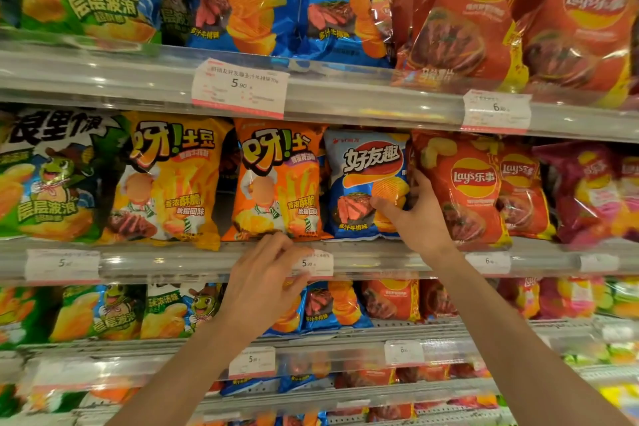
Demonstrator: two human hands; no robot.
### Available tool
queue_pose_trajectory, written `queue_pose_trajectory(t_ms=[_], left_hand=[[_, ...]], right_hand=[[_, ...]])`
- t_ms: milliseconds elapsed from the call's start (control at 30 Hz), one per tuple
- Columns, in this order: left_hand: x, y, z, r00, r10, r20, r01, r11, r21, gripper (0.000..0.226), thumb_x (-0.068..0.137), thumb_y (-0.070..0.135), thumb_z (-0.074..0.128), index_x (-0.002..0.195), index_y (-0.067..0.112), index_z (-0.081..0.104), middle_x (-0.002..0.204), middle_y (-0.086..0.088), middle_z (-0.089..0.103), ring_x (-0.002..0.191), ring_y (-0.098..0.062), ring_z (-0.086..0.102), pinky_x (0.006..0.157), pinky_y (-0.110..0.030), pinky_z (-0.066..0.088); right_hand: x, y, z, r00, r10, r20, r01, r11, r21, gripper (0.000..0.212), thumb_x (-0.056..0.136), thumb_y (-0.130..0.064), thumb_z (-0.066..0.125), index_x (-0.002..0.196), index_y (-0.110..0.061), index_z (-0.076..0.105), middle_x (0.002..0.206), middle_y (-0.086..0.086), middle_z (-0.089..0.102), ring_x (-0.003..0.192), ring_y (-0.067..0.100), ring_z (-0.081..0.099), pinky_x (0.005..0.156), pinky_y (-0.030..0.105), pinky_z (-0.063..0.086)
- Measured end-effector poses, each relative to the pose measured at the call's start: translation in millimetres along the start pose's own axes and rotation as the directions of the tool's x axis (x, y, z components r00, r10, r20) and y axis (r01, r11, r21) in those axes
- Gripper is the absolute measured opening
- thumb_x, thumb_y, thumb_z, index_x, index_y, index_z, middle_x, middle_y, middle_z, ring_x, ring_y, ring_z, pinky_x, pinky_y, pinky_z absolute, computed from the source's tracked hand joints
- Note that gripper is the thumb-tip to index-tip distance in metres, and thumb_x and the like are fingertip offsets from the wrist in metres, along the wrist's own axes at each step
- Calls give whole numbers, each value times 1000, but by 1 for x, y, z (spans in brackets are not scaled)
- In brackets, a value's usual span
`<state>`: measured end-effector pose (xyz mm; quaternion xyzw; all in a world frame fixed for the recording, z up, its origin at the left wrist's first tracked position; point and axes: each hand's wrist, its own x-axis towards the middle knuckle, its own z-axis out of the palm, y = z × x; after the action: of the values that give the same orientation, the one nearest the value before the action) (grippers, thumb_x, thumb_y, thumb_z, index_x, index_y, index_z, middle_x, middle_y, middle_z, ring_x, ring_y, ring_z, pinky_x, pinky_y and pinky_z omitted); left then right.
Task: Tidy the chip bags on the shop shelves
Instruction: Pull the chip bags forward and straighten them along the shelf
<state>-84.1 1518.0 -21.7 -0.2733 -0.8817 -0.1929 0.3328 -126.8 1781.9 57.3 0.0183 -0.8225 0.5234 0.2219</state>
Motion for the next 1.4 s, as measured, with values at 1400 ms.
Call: queue_pose_trajectory(t_ms=[1400], left_hand=[[-12,20,-6,963,-264,55,268,918,-292,35,94,42,56,125,28,62,113,10,56,106,-9,50,91,-36,48]], right_hand=[[-98,24,30,980,-200,9,189,911,-365,87,94,-71,39,161,-22,16,170,-4,5,157,13,1,126,45,17]])
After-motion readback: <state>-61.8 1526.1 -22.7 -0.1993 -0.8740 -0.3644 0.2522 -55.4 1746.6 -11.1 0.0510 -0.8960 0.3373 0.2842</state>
